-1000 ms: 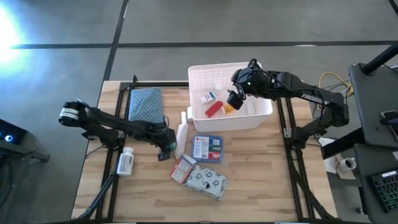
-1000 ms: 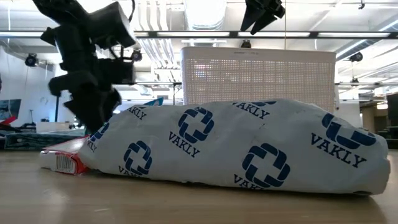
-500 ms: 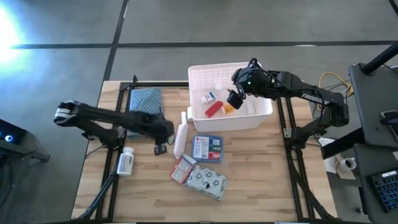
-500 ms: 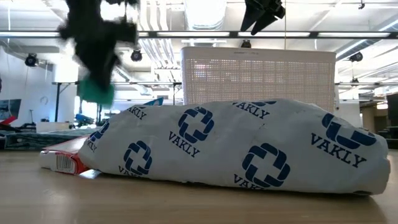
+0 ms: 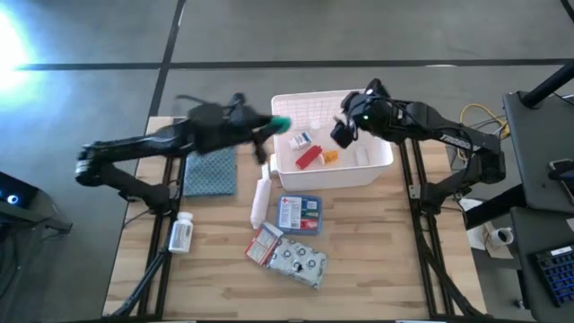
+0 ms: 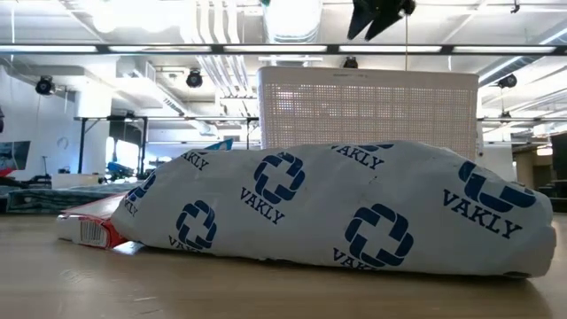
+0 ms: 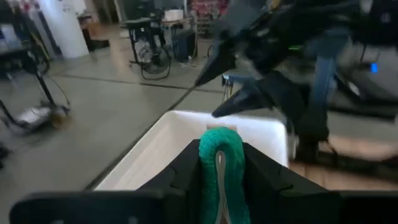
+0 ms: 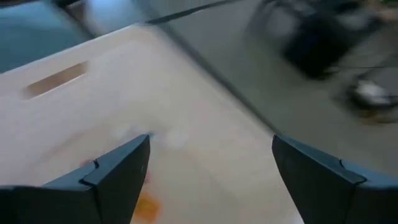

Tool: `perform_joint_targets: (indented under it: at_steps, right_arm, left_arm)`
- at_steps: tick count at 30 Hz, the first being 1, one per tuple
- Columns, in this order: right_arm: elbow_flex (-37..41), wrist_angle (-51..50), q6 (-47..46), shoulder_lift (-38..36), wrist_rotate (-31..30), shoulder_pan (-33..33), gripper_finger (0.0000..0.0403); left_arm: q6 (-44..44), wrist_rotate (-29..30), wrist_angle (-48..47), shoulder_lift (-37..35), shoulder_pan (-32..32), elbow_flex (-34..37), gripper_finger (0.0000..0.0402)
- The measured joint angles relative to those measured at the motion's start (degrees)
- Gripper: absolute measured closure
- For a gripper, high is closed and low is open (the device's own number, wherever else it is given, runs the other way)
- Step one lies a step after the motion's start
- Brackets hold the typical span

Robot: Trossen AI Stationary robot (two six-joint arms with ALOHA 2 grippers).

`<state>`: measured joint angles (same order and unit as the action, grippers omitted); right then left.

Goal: Pick & place medical supplies in basket/bin
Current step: Put the green bandage into the white bin, then put the white pill bottle into the white bin

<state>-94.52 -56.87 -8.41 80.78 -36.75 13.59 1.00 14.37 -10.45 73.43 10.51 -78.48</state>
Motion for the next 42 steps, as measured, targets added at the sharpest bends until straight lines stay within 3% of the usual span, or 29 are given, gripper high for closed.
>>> perform_joint_targets:
  at_steps: [3,8,15,19,23,28,33,37,42]
  right_arm:
    - [-1.26,-0.9,-0.25,-2.06,-5.55,-1.02,0.0074]
    - [-2.26,-5.36,-5.79,-5.68,-3.98,-1.65,0.0074]
    - [0.38,-15.77,-16.22,-8.97,-0.32,-1.72,0.0074]
    - [2.66,-18.4,-19.85,-9.56,7.35,-2.2,0.0074]
    - [4.3,-18.31,-22.13,-9.26,15.76,-3.33,0.0074]
    - [6.05,-18.11,-24.95,-8.21,22.22,-4.78,0.0074]
    - [6.99,-17.96,-25.82,-7.42,20.36,-5.5,0.0074]
    - [6.99,-18.15,-28.54,-7.7,15.9,-5.45,0.0074]
    - [6.94,-18.18,-29.15,-8.85,14.21,-5.45,0.0074]
  left_arm:
    - [-5.23,-4.93,6.42,6.92,4.82,-1.48,0.0311]
    - [-11.02,-5.27,2.63,16.23,8.71,-10.99,0.023]
    - [-3.02,-5.46,-22.3,23.45,8.66,-31.41,0.0129]
    - [-0.48,-5.35,-39.89,24.15,7.59,-40.39,0.0109]
    - [-1.1,-5.39,-55.63,22.41,5.78,-42.66,0.0107]
    - [-10.94,-2.59,-68.22,17.42,4.26,-35.87,0.0107]
    - [-23.02,5.84,-65.6,9.54,2.52,-18.77,0.0107]
    - [-32.66,7.62,-51.89,2.74,2.89,-1.72,0.0107]
    - [-38.41,6.86,-20.19,-2.09,4.09,20.58,0.0107]
